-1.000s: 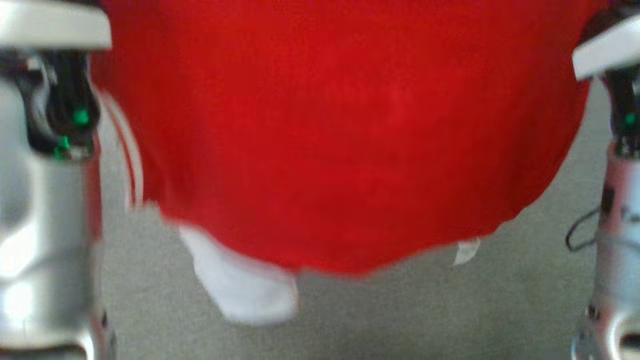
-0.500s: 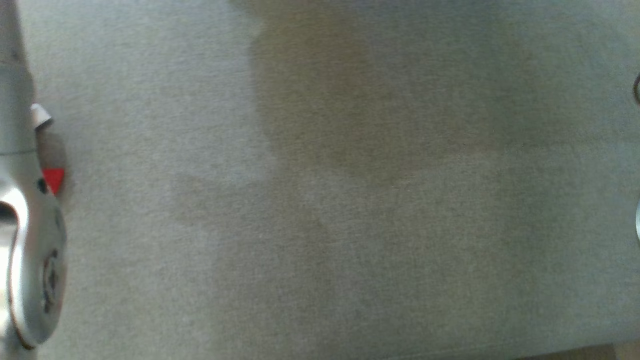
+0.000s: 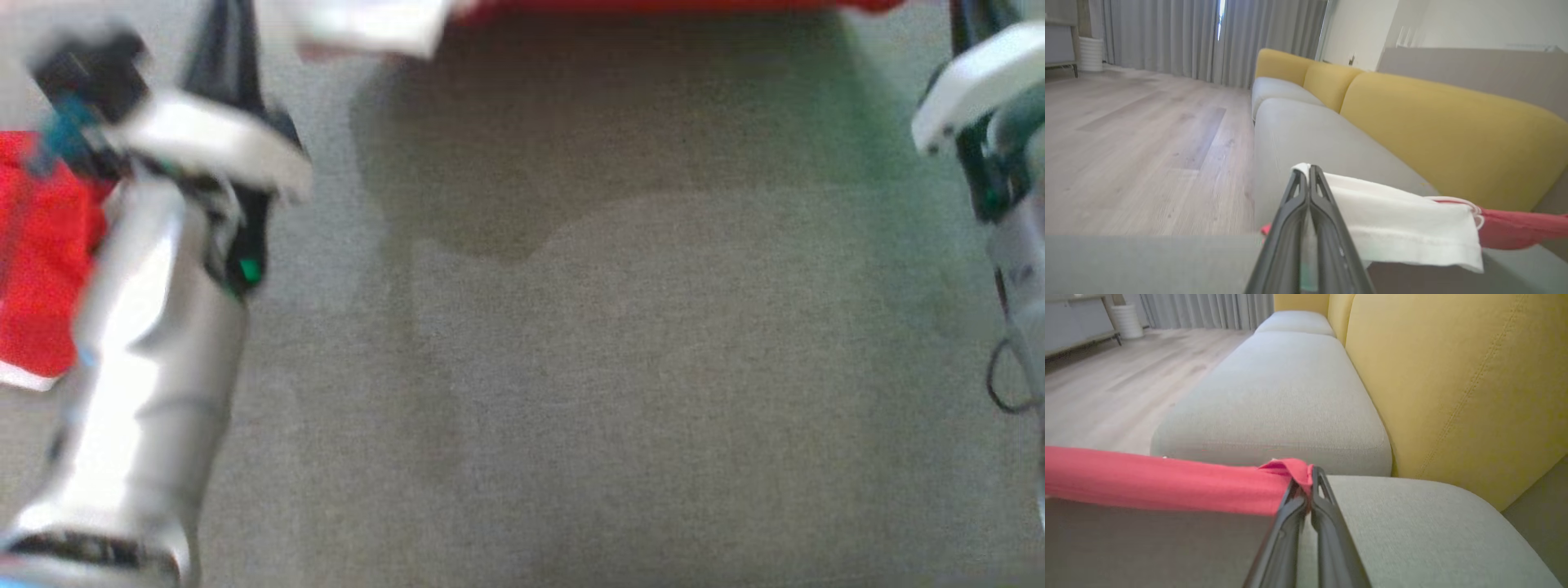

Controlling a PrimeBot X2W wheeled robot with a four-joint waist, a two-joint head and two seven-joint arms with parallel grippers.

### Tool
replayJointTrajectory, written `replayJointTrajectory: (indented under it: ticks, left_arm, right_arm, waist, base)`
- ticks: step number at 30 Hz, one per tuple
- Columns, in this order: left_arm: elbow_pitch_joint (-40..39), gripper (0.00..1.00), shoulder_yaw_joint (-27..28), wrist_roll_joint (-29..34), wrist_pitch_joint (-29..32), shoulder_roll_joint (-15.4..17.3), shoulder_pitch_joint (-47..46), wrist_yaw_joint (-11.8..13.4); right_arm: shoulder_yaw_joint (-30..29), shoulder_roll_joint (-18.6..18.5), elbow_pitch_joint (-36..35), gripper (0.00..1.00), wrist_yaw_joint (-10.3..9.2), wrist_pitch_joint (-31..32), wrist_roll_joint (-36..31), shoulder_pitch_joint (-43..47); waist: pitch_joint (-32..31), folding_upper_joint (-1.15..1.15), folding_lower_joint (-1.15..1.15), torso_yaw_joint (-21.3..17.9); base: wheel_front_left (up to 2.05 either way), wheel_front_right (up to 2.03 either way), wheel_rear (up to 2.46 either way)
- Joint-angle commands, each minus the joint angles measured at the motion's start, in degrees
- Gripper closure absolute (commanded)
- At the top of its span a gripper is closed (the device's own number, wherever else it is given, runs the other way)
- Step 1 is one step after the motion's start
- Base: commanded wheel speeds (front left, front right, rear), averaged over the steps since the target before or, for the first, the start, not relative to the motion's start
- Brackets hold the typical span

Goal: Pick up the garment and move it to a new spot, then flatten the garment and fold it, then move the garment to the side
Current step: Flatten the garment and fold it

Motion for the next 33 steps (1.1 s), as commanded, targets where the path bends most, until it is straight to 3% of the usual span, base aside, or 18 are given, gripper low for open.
replayJointTrajectory:
  ticks: [1,7,17,26,33]
  left_arm:
    - [-2.9,1.0,0.6,-0.8,-0.3,3.1,0.2,0.1]
    - [-8.1,1.0,-5.0,-2.8,1.8,5.5,11.5,0.1]
    - [-19.3,1.0,-9.8,-6.4,9.8,11.8,24.7,0.1]
    - [-28.9,1.0,-11.9,-8.9,16.5,15.9,33.3,0.3]
    - [-35.7,1.0,-12.8,-10.6,20.1,18.1,39.4,2.2]
  right_arm:
    - [1.8,-1.4,-1.1,1.0,-0.04,1.3,1.1,0.4]
    - [11.2,-4.4,-1.7,1.0,-0.04,9.7,7.5,7.5]
    - [25.7,-12.8,-12.2,1.0,-0.04,18.4,19.9,17.7]
    - [31.5,-18.5,-18.5,1.0,-0.04,22.6,28.3,23.6]
    - [33.2,-21.6,-23.4,1.0,-0.04,25.8,34.0,28.1]
  waist:
    - [-1.1,0.0,0.01,0.5]
    - [-4.6,0.0,0.01,0.8]
    - [-10.9,0.0,0.01,0.9]
    - [-14.6,0.0,0.01,1.0]
    - [-17.9,0.0,0.01,0.7]
  base:
    - [0.0,0.0,0.0]
    - [0.0,0.0,0.0]
    - [0.0,0.0,0.0]
    - [0.0,0.0,0.0]
    - [0.0,0.0,0.0]
